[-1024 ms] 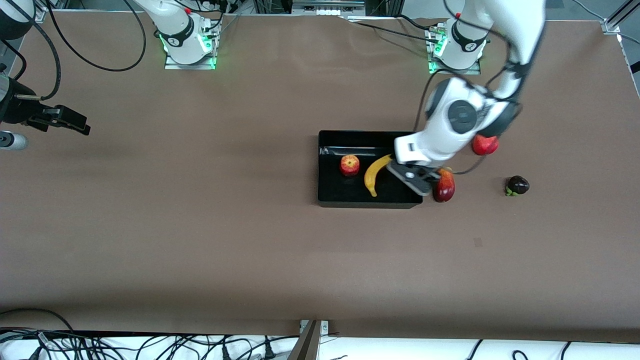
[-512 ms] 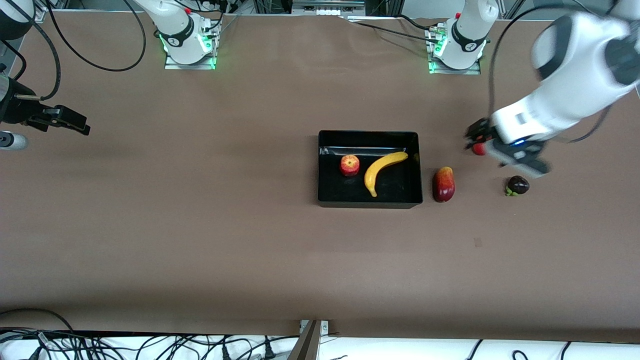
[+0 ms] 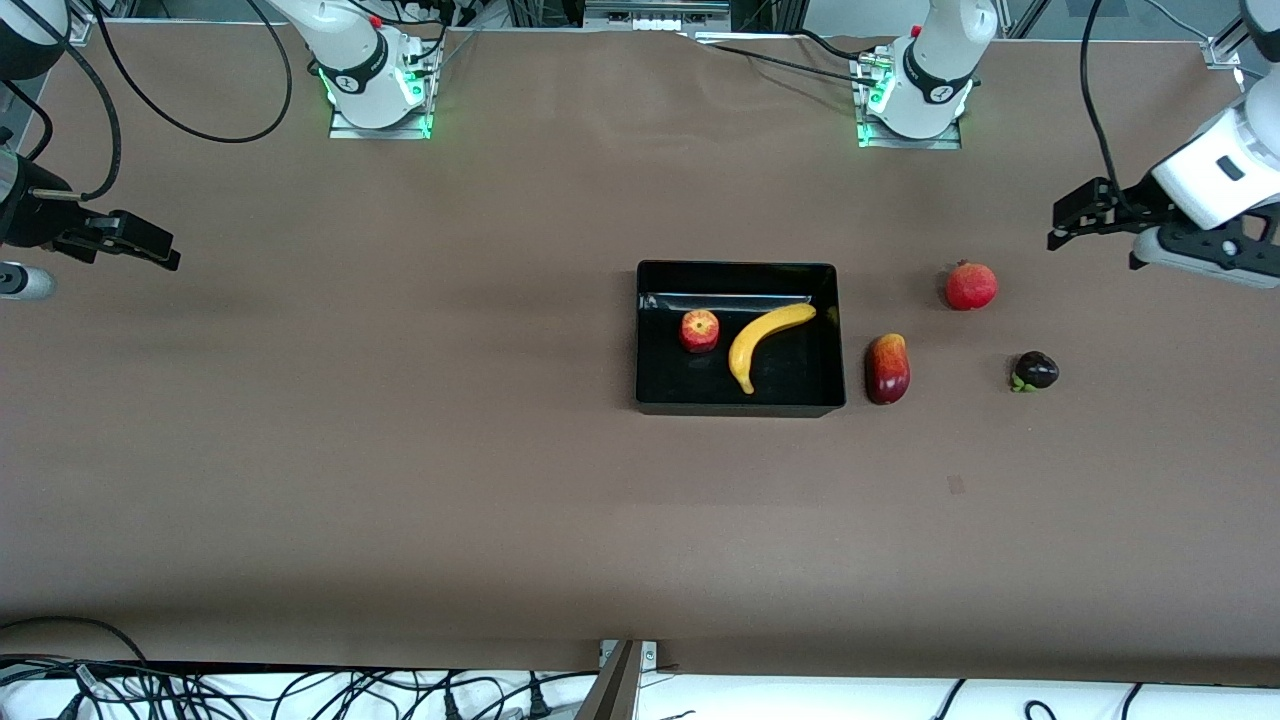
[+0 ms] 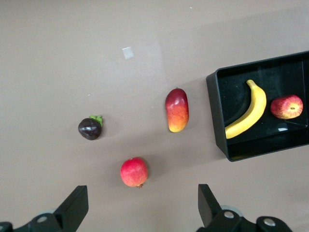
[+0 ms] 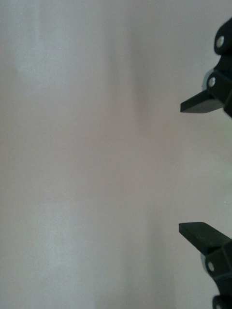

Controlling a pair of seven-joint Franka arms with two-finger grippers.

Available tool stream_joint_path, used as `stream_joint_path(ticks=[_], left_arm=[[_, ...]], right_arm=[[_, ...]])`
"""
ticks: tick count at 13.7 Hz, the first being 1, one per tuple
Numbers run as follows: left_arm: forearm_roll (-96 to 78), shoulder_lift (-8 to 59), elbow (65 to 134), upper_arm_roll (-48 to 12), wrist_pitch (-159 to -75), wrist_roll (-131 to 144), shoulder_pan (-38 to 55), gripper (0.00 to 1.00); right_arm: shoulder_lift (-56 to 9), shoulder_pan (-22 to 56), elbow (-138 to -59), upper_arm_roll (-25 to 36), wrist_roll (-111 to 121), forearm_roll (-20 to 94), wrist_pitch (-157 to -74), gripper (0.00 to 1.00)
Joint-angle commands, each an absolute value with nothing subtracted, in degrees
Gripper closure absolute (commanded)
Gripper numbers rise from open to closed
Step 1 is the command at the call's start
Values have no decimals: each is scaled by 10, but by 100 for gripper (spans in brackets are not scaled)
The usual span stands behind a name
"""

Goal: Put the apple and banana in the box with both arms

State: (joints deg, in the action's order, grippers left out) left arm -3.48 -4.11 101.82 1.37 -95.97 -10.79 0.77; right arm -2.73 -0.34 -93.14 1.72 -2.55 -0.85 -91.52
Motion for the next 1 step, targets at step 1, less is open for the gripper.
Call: stream_joint_path(ticks=[1], left_arm=[[-23, -44, 1011, 8, -945, -93, -4, 0]], right_arm=[[-32, -10, -919, 14, -19, -5, -904, 0]])
